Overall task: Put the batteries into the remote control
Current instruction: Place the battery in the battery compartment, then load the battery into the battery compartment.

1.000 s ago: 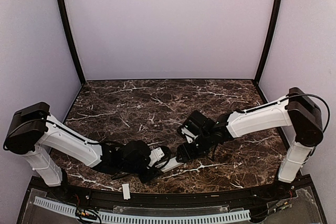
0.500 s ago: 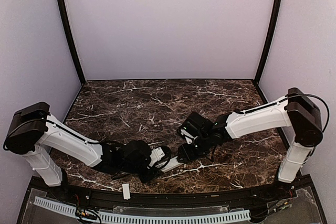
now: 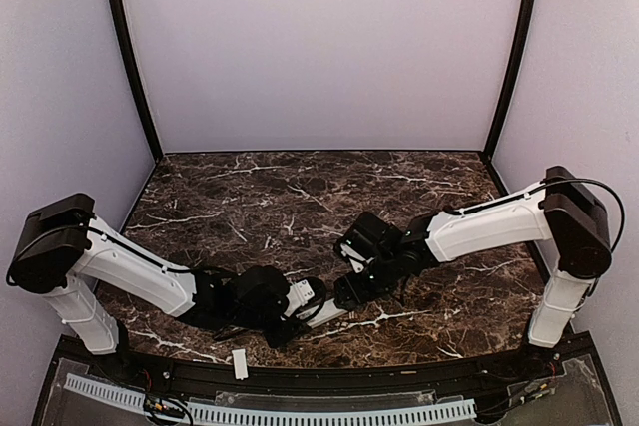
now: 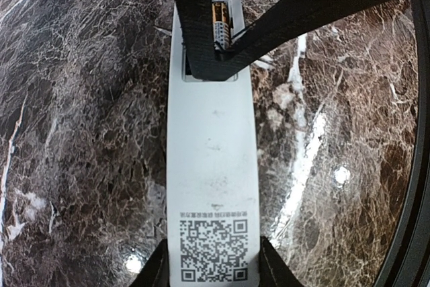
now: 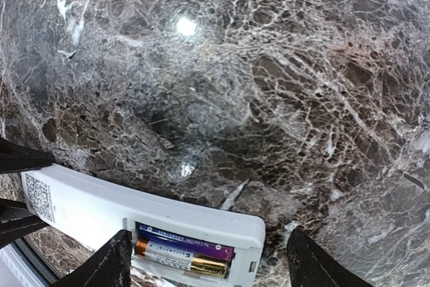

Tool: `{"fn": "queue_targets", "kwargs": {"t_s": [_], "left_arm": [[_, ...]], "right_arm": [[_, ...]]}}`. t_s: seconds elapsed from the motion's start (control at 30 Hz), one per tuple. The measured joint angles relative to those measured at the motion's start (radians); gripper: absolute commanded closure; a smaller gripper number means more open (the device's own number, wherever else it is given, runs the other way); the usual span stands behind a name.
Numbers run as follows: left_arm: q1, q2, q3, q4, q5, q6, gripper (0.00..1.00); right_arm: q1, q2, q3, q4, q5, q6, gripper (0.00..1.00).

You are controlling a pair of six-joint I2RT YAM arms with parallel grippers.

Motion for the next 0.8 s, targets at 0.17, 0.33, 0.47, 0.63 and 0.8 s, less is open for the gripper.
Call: {"fn": "queue_targets", "kwargs": {"t_s": [0.17, 0.33, 0.47, 0.63, 0.8], "left_arm": [[0.000, 0.000, 0.001, -0.001, 0.000, 0.006, 0.72], [0.000, 0.000, 0.002, -0.003, 0.000, 0.011, 0.69], [0.000, 0.001, 0.002, -0.003, 0.000, 0.016, 0.68], [0.000, 0.002, 0.005, -0.008, 0.000, 0.017, 0.68], [0.000, 0.005, 0.015, -0.023, 0.000, 0.017, 0.67]], "right_arm": [[-0.005, -0.014, 0.004, -0.021, -0.018, -0.038, 0.19], [-0.021, -0.159, -0.003, -0.010, -0.019, -0.074, 0.13], [-0.091, -0.361, -0.060, 0.112, -0.016, -0.073, 0.08], [-0.216, -0.581, -0.275, 0.405, -0.034, 0.013, 0.40], [-0.236, -0.471, -0.263, 0.439, -0.227, -0.014, 1.00]]}}
